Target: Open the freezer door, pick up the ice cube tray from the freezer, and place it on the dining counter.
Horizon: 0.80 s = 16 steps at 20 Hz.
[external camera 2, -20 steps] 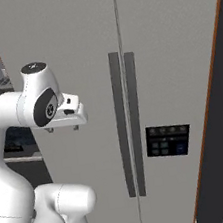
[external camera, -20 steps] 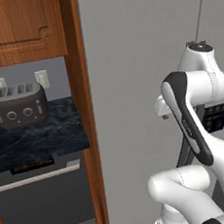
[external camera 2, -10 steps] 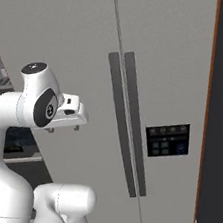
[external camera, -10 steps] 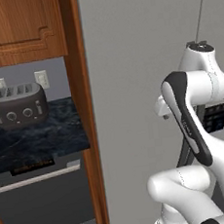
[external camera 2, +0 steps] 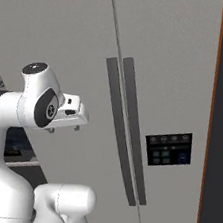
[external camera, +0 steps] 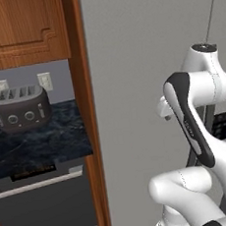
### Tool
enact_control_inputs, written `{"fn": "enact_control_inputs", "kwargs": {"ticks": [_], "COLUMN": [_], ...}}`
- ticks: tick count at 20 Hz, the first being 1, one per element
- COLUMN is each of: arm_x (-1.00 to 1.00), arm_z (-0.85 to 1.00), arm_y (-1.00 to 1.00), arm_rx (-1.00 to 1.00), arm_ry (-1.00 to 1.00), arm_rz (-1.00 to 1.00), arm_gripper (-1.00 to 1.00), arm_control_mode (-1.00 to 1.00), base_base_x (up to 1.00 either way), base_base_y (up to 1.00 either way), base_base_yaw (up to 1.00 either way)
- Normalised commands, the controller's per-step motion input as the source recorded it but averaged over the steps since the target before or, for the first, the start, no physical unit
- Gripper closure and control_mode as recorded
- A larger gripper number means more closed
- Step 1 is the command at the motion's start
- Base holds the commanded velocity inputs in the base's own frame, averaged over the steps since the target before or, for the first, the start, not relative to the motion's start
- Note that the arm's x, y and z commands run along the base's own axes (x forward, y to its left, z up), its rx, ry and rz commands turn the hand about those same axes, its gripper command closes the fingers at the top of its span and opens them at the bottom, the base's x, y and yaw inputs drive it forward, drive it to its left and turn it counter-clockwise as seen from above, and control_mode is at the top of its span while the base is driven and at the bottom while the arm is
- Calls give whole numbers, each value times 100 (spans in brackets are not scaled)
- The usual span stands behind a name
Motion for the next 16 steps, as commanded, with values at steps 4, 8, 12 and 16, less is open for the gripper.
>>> {"fn": "enact_control_inputs", "kwargs": {"ticks": [4, 8, 12, 16], "arm_x": [0, 13, 0, 0], "arm_z": [0, -3, -8, -11], "arm_y": [0, -13, -79, -100], "arm_rx": [0, 0, 1, 1], "arm_ry": [0, 0, -3, -5], "arm_rz": [0, 7, 9, 8], "arm_gripper": [-100, -100, -100, -100], "arm_control_mode": [100, -100, -100, -100], "base_base_x": [29, 7, 0, 0], "base_base_y": [-14, -3, 0, 0], "base_base_yaw": [10, 2, 0, 0]}}
